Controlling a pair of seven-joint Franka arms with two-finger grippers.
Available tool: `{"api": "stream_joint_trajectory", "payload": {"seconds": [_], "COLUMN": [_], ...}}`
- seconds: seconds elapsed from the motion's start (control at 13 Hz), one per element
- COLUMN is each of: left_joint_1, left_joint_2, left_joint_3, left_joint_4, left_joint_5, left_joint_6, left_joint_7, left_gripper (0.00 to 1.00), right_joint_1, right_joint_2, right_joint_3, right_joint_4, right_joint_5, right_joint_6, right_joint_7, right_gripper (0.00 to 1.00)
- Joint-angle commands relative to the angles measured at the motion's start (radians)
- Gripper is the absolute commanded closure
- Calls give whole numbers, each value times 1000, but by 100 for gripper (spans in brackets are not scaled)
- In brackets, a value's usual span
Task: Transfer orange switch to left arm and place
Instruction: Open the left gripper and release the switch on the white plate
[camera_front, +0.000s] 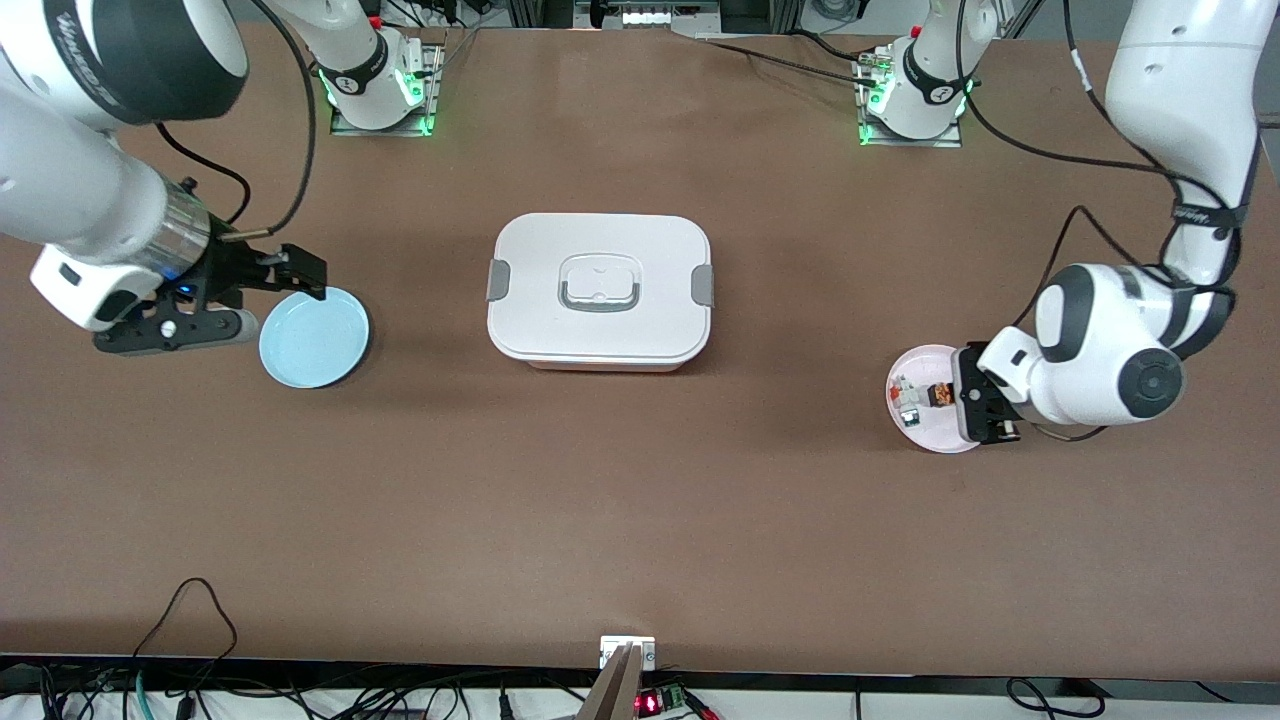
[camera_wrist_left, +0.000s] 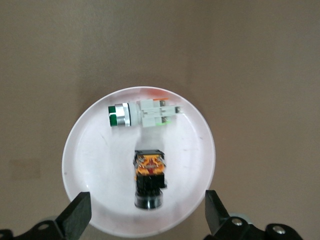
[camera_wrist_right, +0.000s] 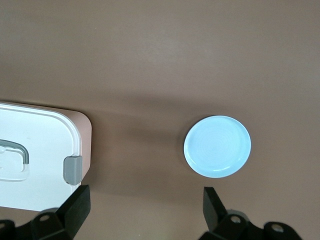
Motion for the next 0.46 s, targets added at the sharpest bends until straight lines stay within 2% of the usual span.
{"api": "stream_joint_trajectory", "payload": {"seconds": [0.0,0.15,0.38], "left_joint_1": [0,0,-3], "left_joint_2": [-10,-22,-51], "left_joint_3": [-1,-3,-4], "left_joint_4": [150,242,368], "left_joint_5": [15,15,7], "left_joint_6": [-228,-389,-610], "left_joint_7": [-140,-353,-672], "left_gripper": [0,0,0], "right_joint_1": [-81,-234,-319], "right_joint_2": [-60,-89,-132], "right_joint_3": [24,177,249], "right_joint_4": [-35,-46,-77], "right_joint_5": [-11,-15,-23], "right_joint_6": [-7,-7,-4], "right_joint_7": [31,42,103], "right_gripper": [0,0,0]}}
